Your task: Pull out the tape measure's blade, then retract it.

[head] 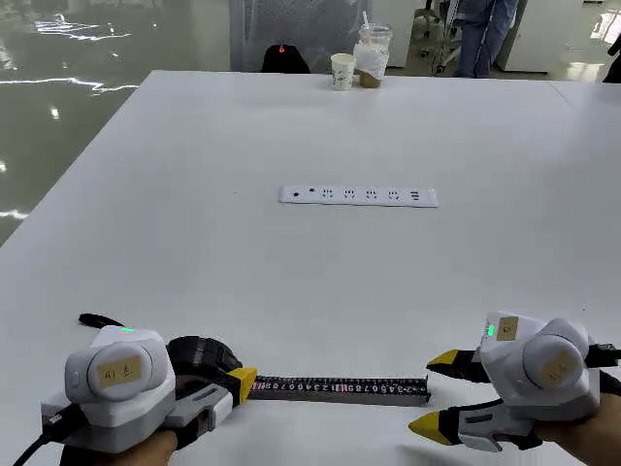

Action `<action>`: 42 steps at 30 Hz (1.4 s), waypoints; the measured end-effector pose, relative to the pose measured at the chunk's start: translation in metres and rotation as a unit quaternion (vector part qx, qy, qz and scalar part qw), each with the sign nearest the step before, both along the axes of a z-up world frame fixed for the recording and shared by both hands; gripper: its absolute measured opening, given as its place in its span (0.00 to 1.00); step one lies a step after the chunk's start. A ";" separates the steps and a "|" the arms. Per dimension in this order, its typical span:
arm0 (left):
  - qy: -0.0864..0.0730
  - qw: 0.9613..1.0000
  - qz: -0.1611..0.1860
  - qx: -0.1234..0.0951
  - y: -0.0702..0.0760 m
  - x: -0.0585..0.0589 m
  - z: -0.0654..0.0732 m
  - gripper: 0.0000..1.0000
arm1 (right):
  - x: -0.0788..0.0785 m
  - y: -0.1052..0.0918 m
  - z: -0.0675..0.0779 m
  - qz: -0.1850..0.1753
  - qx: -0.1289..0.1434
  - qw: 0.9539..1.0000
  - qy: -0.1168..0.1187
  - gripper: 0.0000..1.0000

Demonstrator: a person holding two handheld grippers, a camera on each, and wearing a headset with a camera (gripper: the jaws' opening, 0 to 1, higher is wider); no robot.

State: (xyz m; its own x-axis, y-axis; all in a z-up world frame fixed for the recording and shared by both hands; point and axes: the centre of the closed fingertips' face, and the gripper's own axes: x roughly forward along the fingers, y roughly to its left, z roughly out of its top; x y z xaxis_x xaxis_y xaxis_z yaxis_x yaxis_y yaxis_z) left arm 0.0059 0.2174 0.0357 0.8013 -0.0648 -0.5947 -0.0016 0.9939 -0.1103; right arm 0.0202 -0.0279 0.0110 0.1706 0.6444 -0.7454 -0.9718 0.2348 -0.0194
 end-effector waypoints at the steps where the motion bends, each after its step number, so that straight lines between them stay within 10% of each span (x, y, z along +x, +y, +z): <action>1: 0.000 1.000 0.003 -0.002 0.000 0.000 0.000 0.69 | 0.001 0.000 -0.001 0.003 -0.001 1.000 0.001 0.39; 23: 0.014 1.000 0.025 -0.011 0.007 0.010 -0.008 0.62 | 0.011 -0.004 -0.024 0.085 -0.042 0.995 0.010 0.19; 42: 0.023 0.999 0.036 -0.002 0.009 0.015 -0.016 0.63 | 0.014 -0.002 -0.024 0.088 -0.017 0.996 0.015 0.12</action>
